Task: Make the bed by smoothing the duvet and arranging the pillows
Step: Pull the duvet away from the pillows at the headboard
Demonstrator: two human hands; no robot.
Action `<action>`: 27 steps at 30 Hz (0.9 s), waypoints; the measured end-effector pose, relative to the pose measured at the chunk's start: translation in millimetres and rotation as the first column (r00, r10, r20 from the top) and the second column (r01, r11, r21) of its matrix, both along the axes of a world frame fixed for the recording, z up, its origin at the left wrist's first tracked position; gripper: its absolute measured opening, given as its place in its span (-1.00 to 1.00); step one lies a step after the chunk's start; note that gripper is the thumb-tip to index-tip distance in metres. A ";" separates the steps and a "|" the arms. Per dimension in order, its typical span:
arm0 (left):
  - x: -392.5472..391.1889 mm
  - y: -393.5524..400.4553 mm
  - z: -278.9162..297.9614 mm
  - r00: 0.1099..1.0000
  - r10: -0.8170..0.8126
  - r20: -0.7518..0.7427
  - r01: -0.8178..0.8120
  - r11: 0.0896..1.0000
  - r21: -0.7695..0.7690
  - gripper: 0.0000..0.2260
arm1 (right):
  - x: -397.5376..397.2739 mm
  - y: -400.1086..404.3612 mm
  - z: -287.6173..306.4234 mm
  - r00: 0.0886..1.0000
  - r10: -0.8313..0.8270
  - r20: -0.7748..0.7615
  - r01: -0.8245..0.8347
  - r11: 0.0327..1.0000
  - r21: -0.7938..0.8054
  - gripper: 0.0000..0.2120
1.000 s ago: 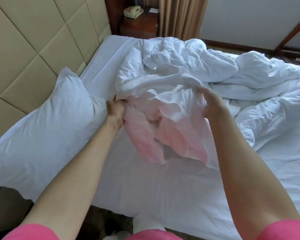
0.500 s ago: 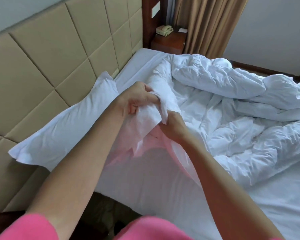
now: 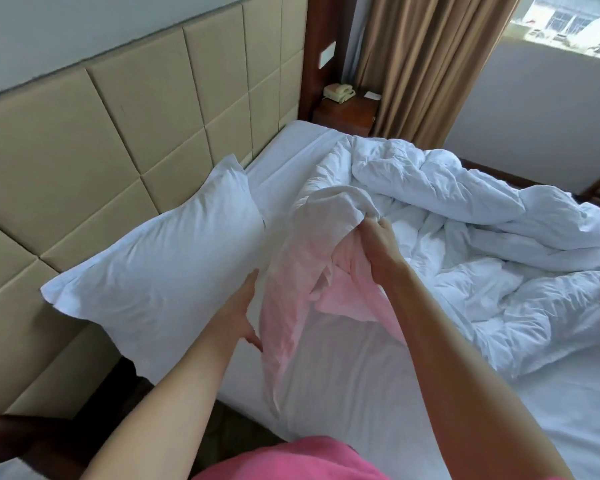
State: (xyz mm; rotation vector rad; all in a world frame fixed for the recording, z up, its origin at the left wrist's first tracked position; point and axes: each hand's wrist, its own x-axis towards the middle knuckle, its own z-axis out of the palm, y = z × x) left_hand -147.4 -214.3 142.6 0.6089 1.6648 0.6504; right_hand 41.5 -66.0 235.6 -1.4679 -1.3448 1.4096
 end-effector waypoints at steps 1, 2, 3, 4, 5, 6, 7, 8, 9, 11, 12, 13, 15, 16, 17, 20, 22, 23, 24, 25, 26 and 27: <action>4.5 -5.7 -8.8 0.995 -0.065 -0.072 0.065 0.998 -0.005 0.46 | -1.0 0.9 0.1 1.000 -0.009 0.006 0.009 1.000 -0.001 -0.85; 9.3 -4.6 -20.9 0.999 0.045 0.009 -0.044 0.996 -0.080 0.50 | -2.6 0.3 1.8 1.000 -0.023 0.000 0.023 1.000 -0.003 -0.83; 15.8 -9.1 -30.4 0.997 0.058 0.046 -0.052 0.991 -0.123 0.52 | -3.8 1.0 1.6 0.999 -0.028 -0.017 0.028 1.000 -0.008 -0.82; 24.1 -9.5 -32.3 0.973 0.188 0.131 -0.168 0.975 -0.147 0.48 | -4.8 0.0 3.2 0.999 -0.026 -0.034 0.025 1.000 -0.013 -0.82; 33.8 -7.0 -41.1 0.880 0.371 0.296 -0.297 0.917 -0.266 0.37 | -4.8 -0.6 3.5 0.999 -0.024 -0.045 0.023 1.000 -0.017 -0.82; 39.8 -7.4 -42.1 0.591 0.619 0.518 -0.437 0.785 -0.439 0.18 | -3.9 -1.1 3.4 0.998 -0.019 -0.058 0.018 1.000 -0.021 -0.83; 44.3 -7.9 -47.9 0.232 0.752 0.617 -0.445 0.647 -0.620 -0.01 | -1.9 -1.5 3.4 0.997 -0.015 -0.075 0.013 1.000 -0.024 -0.83; 45.8 -5.0 -52.8 0.096 0.748 0.657 -0.395 0.634 -0.664 -0.16 | 1.0 -2.0 4.2 0.996 -0.009 -0.089 0.006 0.999 -0.032 -0.83; 40.3 6.3 -57.5 0.125 0.735 0.666 -0.436 0.644 -0.629 -0.29 | 4.2 -1.3 3.8 0.995 -0.003 -0.095 -0.001 0.999 -0.038 -0.84; 14.6 34.5 -67.3 0.270 0.743 0.612 -0.569 0.636 -0.521 -0.41 | 10.3 0.2 3.3 0.997 0.021 -0.079 -0.025 0.999 -0.045 -0.87; 0.8 50.5 -71.5 0.388 0.706 0.592 -0.594 0.683 -0.426 -0.46 | 12.9 1.1 2.5 0.998 0.034 -0.062 -0.037 0.998 -0.047 -0.90; -11.1 61.8 -62.9 0.487 0.669 0.562 -0.589 0.726 -0.355 -0.53 | 15.0 2.5 1.6 0.999 0.034 -0.041 -0.036 0.998 -0.046 -0.93; -34.5 76.6 -29.3 0.540 0.689 0.484 -0.688 0.692 -0.218 -0.64 | 20.4 3.7 1.9 0.999 0.041 -0.009 -0.042 0.998 -0.039 -0.92; -41.0 77.3 -1.4 0.486 0.665 0.567 -0.710 0.679 -0.187 -0.73 | 23.7 4.0 2.9 0.998 0.063 0.008 -0.063 0.998 -0.031 -0.86; -47.0 76.8 25.7 0.412 0.655 0.634 -0.744 0.643 -0.181 -0.77 | 27.4 4.6 3.2 0.994 0.102 0.027 -0.102 0.995 -0.010 -0.78; -51.6 76.8 85.4 0.349 0.621 0.702 -0.831 0.551 -0.075 -0.67 | 39.6 5.3 5.7 0.927 0.375 0.030 -0.376 0.926 0.037 -0.75; -59.6 75.1 110.5 0.569 0.576 0.587 -0.775 0.614 0.149 -0.76 | 45.8 9.3 9.2 0.801 0.587 0.120 -0.591 0.807 0.001 -0.60; -66.1 74.9 121.3 0.679 0.497 0.540 -0.696 0.669 0.260 -0.75 | 48.3 12.5 12.6 0.702 0.668 0.246 -0.678 0.733 -0.054 -0.54; -75.6 74.5 131.6 0.757 0.398 0.518 -0.610 0.714 0.343 -0.73 | 49.1 14.6 17.2 0.576 0.738 0.350 -0.748 0.649 -0.140 -0.54; -86.4 73.4 136.8 0.815 0.319 0.484 -0.535 0.734 0.418 -0.68 | 48.6 16.0 21.7 0.455 0.803 0.385 -0.792 0.562 -0.237 -0.59; -93.8 73.1 143.9 0.846 0.300 0.440 -0.495 0.749 0.441 -0.65 | 45.1 16.2 27.1 0.394 0.850 0.349 -0.805 0.503 -0.315 -0.64; -98.3 72.8 150.8 0.857 0.334 0.392 -0.495 0.746 0.445 -0.66 | 39.8 16.2 31.9 0.395 0.869 0.297 -0.805 0.483 -0.343 -0.64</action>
